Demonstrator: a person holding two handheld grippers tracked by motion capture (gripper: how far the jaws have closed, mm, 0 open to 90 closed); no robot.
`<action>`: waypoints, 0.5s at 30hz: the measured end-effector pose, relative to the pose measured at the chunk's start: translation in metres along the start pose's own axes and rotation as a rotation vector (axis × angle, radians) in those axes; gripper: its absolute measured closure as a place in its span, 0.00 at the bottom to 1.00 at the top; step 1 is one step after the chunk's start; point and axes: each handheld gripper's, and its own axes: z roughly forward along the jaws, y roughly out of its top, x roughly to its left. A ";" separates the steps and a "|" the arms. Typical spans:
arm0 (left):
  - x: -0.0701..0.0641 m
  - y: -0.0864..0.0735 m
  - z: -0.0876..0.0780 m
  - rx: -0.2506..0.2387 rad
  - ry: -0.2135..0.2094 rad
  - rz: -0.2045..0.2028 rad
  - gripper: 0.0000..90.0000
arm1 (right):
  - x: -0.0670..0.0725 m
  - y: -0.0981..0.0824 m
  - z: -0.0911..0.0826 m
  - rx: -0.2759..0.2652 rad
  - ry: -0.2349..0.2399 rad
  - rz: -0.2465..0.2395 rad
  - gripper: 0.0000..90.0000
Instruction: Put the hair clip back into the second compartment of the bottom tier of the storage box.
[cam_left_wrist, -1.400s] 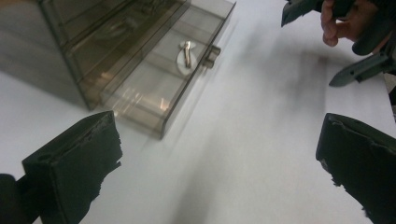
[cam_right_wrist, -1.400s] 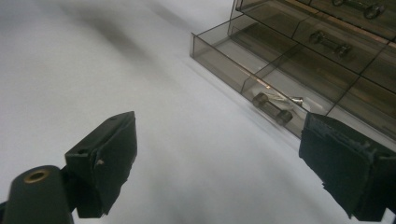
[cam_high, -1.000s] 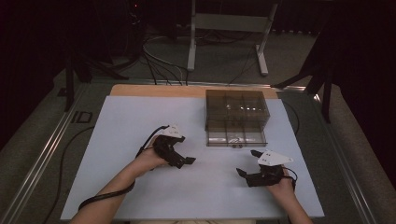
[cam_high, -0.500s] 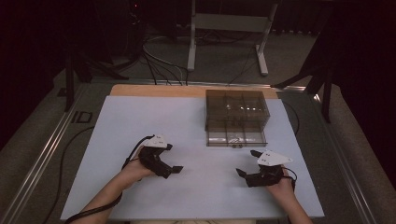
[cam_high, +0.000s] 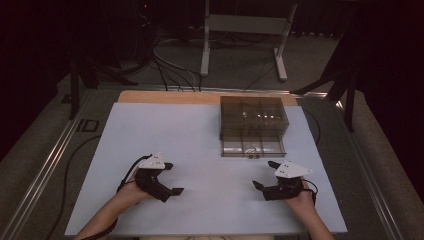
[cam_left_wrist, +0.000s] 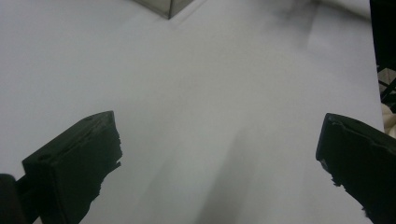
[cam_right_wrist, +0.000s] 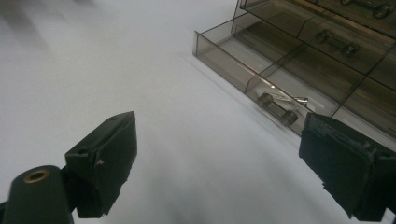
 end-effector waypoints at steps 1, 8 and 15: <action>0.000 -0.003 -0.002 -0.001 0.004 -0.006 0.00 | 0.000 0.000 0.000 -0.001 0.000 0.000 0.13; -0.002 -0.019 -0.017 0.002 0.036 -0.040 0.00 | 0.001 0.000 0.001 0.004 0.000 -0.004 0.13; -0.003 -0.031 -0.030 -0.007 0.064 -0.059 0.00 | 0.001 0.000 0.001 0.004 0.000 -0.003 0.13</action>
